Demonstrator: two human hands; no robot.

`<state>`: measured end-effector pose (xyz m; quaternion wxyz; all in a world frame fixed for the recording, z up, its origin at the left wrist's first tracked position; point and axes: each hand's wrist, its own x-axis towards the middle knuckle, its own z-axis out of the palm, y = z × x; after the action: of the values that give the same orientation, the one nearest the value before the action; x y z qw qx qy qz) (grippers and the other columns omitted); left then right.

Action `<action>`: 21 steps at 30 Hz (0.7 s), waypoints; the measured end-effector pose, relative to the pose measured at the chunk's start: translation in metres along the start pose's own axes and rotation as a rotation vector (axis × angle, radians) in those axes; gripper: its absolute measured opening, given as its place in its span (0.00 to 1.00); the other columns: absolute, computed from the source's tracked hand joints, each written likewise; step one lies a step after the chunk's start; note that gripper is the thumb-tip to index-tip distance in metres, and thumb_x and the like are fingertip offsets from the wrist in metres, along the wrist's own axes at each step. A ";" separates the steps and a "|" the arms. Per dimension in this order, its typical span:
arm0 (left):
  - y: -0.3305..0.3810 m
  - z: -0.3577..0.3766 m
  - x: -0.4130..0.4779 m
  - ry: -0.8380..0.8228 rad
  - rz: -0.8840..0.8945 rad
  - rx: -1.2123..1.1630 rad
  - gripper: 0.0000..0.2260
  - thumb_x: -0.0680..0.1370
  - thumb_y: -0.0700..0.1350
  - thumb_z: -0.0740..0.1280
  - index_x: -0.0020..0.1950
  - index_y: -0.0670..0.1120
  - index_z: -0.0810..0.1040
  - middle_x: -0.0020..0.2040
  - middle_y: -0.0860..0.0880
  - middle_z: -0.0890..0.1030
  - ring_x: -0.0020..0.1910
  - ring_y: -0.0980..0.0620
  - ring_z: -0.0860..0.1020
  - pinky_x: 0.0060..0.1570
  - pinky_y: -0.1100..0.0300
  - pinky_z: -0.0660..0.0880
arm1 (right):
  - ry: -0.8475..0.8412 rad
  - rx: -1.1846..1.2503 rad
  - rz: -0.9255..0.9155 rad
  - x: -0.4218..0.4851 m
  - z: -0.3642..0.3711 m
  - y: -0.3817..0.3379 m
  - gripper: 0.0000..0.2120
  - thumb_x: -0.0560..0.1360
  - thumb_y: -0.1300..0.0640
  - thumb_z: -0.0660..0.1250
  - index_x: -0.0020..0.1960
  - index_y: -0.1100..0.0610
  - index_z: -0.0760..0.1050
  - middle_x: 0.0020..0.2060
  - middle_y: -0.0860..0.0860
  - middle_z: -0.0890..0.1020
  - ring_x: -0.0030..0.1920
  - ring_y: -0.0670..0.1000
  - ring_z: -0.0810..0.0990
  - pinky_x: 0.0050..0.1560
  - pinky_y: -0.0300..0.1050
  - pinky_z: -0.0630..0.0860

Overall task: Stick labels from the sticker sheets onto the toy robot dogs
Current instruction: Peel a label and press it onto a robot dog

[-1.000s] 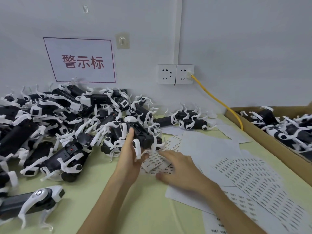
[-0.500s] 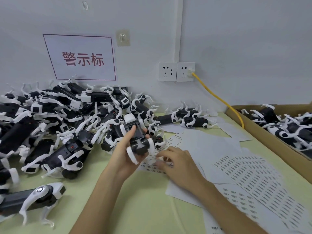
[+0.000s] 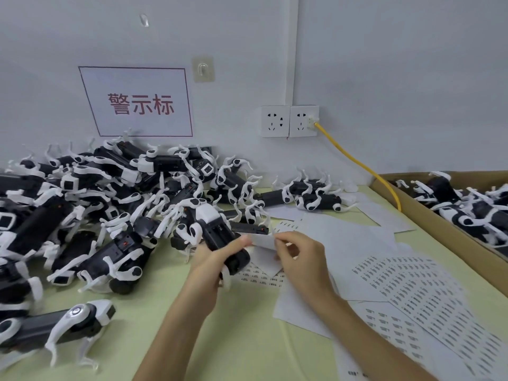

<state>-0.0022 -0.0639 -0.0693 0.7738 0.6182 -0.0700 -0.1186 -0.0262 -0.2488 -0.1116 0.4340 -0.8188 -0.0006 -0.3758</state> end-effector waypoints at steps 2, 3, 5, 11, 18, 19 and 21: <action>-0.006 0.007 -0.003 0.067 0.004 0.024 0.20 0.67 0.52 0.82 0.48 0.37 0.84 0.30 0.43 0.74 0.28 0.44 0.67 0.33 0.56 0.60 | -0.006 0.024 -0.044 -0.002 -0.001 -0.002 0.10 0.76 0.68 0.69 0.48 0.55 0.85 0.40 0.45 0.85 0.35 0.44 0.83 0.37 0.35 0.77; -0.008 0.011 -0.004 0.085 0.007 0.045 0.18 0.70 0.50 0.82 0.46 0.37 0.84 0.27 0.46 0.70 0.24 0.48 0.63 0.31 0.57 0.57 | -0.035 0.033 -0.079 -0.003 -0.001 -0.003 0.10 0.76 0.67 0.69 0.49 0.55 0.86 0.41 0.44 0.85 0.36 0.43 0.82 0.38 0.33 0.76; -0.011 0.015 -0.003 0.126 0.022 0.080 0.11 0.73 0.45 0.79 0.43 0.39 0.81 0.25 0.50 0.69 0.18 0.51 0.59 0.23 0.64 0.54 | -0.114 0.044 -0.144 -0.006 0.000 -0.007 0.10 0.75 0.66 0.70 0.50 0.55 0.86 0.42 0.41 0.83 0.36 0.42 0.80 0.38 0.30 0.73; -0.011 0.011 -0.003 0.150 -0.005 0.051 0.10 0.73 0.34 0.76 0.44 0.40 0.76 0.30 0.47 0.75 0.16 0.57 0.62 0.17 0.67 0.58 | -0.153 0.089 -0.139 -0.008 0.000 -0.012 0.07 0.73 0.61 0.71 0.49 0.57 0.86 0.41 0.41 0.82 0.35 0.45 0.79 0.37 0.32 0.73; -0.009 0.015 -0.003 0.119 0.005 0.078 0.10 0.72 0.33 0.77 0.51 0.38 0.81 0.40 0.42 0.84 0.30 0.54 0.80 0.27 0.65 0.76 | -0.156 0.139 -0.145 -0.005 -0.006 -0.018 0.06 0.73 0.61 0.74 0.50 0.56 0.85 0.42 0.42 0.84 0.35 0.45 0.82 0.37 0.37 0.77; -0.010 0.016 -0.003 0.113 0.011 0.075 0.11 0.72 0.32 0.77 0.52 0.39 0.81 0.42 0.41 0.85 0.36 0.51 0.82 0.32 0.62 0.79 | -0.161 0.131 -0.147 -0.004 -0.006 -0.018 0.05 0.73 0.62 0.75 0.49 0.56 0.85 0.41 0.43 0.84 0.34 0.46 0.82 0.37 0.41 0.79; -0.011 0.016 -0.003 0.110 0.030 0.092 0.11 0.71 0.32 0.77 0.51 0.39 0.82 0.41 0.44 0.85 0.39 0.50 0.83 0.36 0.61 0.80 | -0.168 0.120 -0.130 -0.004 -0.007 -0.018 0.05 0.73 0.62 0.77 0.48 0.57 0.85 0.40 0.45 0.84 0.31 0.49 0.82 0.37 0.48 0.80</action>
<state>-0.0104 -0.0807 -0.0764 0.7489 0.6577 -0.0421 -0.0693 -0.0393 -0.2411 -0.0986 0.4556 -0.8180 -0.1126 -0.3326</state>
